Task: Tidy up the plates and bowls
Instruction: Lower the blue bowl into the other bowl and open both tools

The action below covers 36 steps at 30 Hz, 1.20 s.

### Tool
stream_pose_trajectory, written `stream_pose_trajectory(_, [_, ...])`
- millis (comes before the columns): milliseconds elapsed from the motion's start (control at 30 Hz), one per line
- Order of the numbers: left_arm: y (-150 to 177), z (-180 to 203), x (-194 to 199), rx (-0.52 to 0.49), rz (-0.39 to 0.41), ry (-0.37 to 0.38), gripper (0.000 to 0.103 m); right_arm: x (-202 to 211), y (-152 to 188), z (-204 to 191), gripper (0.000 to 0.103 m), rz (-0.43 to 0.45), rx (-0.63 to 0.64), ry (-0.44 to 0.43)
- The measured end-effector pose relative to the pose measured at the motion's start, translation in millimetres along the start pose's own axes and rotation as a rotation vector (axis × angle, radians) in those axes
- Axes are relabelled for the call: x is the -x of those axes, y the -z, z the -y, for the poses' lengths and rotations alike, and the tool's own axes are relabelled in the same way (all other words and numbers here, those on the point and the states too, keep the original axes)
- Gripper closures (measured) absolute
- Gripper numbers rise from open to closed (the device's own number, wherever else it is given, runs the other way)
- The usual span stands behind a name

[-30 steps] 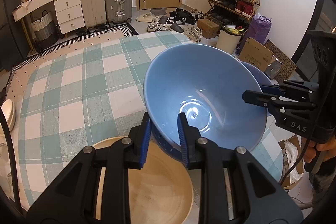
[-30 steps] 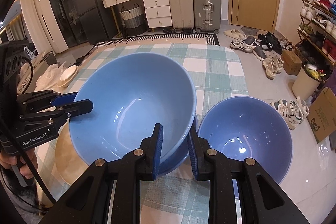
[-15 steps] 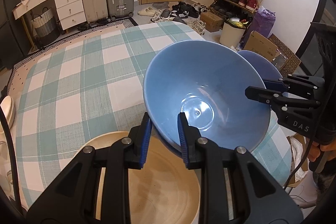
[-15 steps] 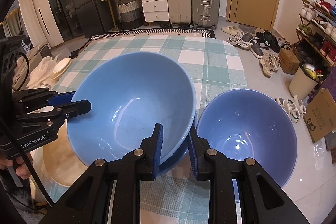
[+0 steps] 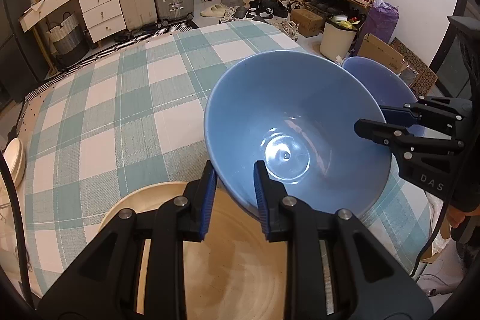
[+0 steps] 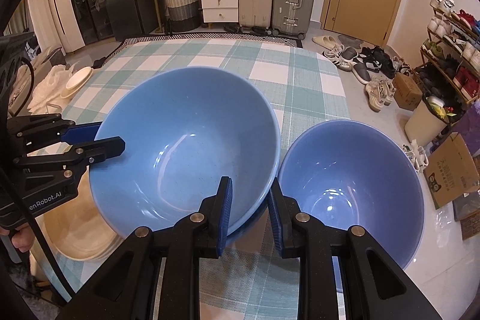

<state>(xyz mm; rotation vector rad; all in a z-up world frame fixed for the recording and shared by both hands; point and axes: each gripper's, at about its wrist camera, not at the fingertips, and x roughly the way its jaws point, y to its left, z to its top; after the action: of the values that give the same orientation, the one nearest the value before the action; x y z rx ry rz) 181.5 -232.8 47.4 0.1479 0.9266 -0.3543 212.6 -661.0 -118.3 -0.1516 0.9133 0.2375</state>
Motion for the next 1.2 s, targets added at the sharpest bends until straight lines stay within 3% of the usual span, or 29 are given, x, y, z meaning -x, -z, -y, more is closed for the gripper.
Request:
stream_pose_trajectory(633, [5, -6, -6, 0.014, -0.014, 0.016, 0.077, 1, 5, -4, 0.077, 0.009, 0.045, 0.028])
stream_pose_trajectory(800, [5, -7, 2, 0.017, 0.000, 0.023, 0.068, 1, 5, -2, 0.076, 0.009, 0.042, 0.022])
stream_pose_trajectory(867, [4, -8, 5, 0.022, 0.004, 0.027, 0.058, 1, 5, -1, 0.074, 0.010, 0.033, 0.015])
stream_pose_trajectory(933, [4, -9, 8, 0.029, 0.009, 0.031, 0.051, 2, 7, 1, 0.071, 0.013, 0.020, 0.003])
stream_pose_trajectory(1000, [5, -10, 11, 0.037, 0.015, 0.034, 0.042, 2, 8, 1, 0.054, 0.015, 0.013, -0.022])
stream_pose_trajectory(1067, [5, -11, 15, 0.044, 0.025, 0.041, 0.031, 5, 10, 1, 0.047, 0.026, -0.003, -0.069])
stream_pose_trajectory(1200, [5, -6, 20, 0.046, 0.020, 0.065, 0.029, 11, 13, 0, 0.023, 0.050, -0.020, -0.094])
